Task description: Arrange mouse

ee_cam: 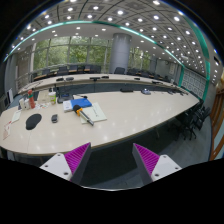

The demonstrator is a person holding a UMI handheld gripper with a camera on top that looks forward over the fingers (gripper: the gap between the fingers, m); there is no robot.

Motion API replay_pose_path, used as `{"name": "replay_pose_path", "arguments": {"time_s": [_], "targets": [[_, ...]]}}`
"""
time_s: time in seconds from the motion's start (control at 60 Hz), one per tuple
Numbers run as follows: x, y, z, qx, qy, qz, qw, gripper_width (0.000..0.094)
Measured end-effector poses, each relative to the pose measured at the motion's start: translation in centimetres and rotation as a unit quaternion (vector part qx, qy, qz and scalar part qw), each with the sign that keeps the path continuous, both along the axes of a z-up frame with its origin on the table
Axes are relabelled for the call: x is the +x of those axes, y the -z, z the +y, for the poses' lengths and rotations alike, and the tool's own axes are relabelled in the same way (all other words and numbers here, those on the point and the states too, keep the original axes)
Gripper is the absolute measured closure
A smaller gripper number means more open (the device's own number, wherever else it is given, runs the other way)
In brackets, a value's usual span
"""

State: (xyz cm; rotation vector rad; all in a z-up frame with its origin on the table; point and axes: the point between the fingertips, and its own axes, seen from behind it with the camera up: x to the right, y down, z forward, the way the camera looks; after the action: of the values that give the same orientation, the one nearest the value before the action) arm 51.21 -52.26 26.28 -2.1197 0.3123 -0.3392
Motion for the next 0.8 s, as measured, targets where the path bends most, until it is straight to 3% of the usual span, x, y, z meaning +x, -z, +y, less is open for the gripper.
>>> {"name": "replay_pose_path", "arguments": {"time_s": [0.333,0.55,0.8], "targets": [[-6.6,4.8,2.0,-0.026,-0.023,-0.003,0.999,0.0082],[-16.1,10.7,5.2,-0.043,-0.072,0.014,0.996,0.0082],[-26.2,14.2,15.3,0.002,-0.133,0.043,0.99,0.0081]]}}
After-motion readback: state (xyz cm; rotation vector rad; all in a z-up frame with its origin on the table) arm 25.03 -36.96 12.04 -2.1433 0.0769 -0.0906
